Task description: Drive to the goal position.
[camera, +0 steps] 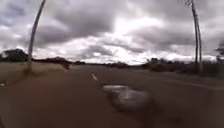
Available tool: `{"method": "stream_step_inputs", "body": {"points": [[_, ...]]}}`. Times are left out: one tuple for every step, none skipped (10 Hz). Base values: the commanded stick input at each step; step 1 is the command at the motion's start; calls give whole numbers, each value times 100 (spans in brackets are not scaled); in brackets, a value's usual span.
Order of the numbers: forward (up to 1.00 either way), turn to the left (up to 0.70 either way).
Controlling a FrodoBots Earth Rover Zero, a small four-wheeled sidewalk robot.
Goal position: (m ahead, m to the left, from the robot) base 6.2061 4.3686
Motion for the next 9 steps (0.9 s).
{"method": "stream_step_inputs", "body": {"points": [[100,-18],[100,3],[100,4],[100,4],[100,4],[100,4],[100,4],[100,4],[100,4]]}}
